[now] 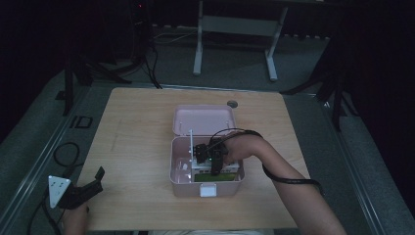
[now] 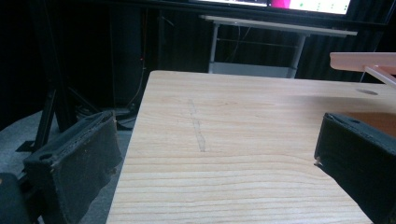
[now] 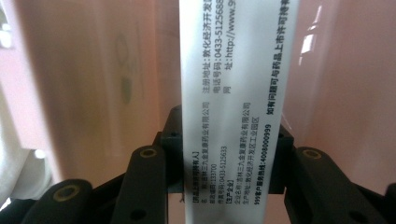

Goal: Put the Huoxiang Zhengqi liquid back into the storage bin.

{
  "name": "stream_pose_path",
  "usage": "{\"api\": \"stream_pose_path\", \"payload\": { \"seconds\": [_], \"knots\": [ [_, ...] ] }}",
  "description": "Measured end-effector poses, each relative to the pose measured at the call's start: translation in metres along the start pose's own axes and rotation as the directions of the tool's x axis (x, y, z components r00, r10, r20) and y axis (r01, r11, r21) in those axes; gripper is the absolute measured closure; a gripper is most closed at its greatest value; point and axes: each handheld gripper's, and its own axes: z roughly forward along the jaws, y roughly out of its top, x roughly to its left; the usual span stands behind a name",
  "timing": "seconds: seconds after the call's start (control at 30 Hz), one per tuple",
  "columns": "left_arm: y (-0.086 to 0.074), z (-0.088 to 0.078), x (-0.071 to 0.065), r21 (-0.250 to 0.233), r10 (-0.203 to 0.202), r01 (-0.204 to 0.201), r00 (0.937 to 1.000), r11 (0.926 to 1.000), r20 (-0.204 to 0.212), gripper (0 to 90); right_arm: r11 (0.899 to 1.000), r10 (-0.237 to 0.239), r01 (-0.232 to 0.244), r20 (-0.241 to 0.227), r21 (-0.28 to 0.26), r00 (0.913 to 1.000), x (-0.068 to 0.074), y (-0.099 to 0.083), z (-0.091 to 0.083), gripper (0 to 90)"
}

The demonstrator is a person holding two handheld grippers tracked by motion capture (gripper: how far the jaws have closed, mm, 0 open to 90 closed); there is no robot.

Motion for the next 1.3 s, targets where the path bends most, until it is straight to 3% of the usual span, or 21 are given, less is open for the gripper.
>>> {"api": "stream_pose_path", "payload": {
  "seconds": [0.47, 0.73, 0.87, 1.07, 1.3],
  "knots": [
    [0.000, 0.000, 0.000, 0.000, 0.000, 0.000, 1.0000, 1.0000, 0.001, 0.3, 1.000, -0.010, 0.010, -0.022, 0.020, 0.9997, -0.003, -0.003, 0.025, 61.8],
    [0.000, 0.000, 0.000, 0.000, 0.001, -0.001, 1.0000, 1.0000, 0.002, 0.3, 1.000, -0.008, 0.009, -0.027, 0.027, 0.9996, -0.004, -0.002, 0.030, 61.4],
    [0.000, 0.000, 0.000, 0.000, 0.001, -0.001, 1.0000, 1.0000, 0.003, 0.3, 1.000, -0.013, 0.013, -0.026, 0.015, 0.9996, -0.004, -0.002, 0.029, 60.2],
    [0.000, 0.000, 0.000, 0.001, 0.000, 0.000, 1.0000, 1.0000, 0.002, 0.2, 0.999, -0.012, 0.010, -0.047, -0.031, 0.9988, -0.003, -0.006, 0.015, 55.7],
    [0.000, 0.000, 0.000, 0.001, 0.000, 0.000, 1.0000, 1.0000, 0.002, 0.3, 1.000, -0.003, 0.002, -0.032, -0.029, 0.9995, -0.004, -0.014, -0.001, 48.8]
  ]
}}
